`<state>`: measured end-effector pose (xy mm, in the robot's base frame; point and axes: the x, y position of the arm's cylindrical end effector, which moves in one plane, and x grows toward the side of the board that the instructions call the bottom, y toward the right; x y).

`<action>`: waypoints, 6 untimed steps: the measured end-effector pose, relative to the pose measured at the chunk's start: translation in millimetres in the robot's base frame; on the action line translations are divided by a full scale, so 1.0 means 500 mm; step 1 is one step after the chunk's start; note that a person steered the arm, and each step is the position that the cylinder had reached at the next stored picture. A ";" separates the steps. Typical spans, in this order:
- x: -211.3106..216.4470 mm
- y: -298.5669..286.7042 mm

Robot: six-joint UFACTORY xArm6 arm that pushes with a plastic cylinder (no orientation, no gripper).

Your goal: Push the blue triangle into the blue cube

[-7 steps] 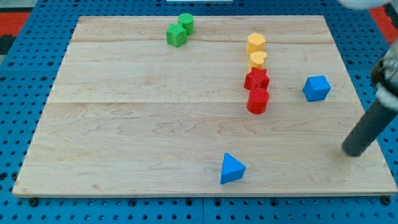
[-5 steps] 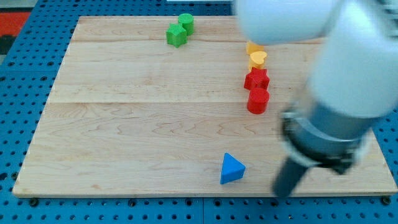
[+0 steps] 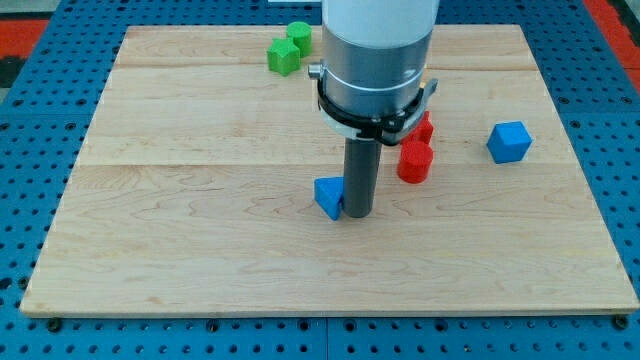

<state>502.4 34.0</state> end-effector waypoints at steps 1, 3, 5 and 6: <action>-0.019 0.000; 0.060 -0.068; 0.022 -0.099; -0.049 -0.099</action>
<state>477.8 -15.5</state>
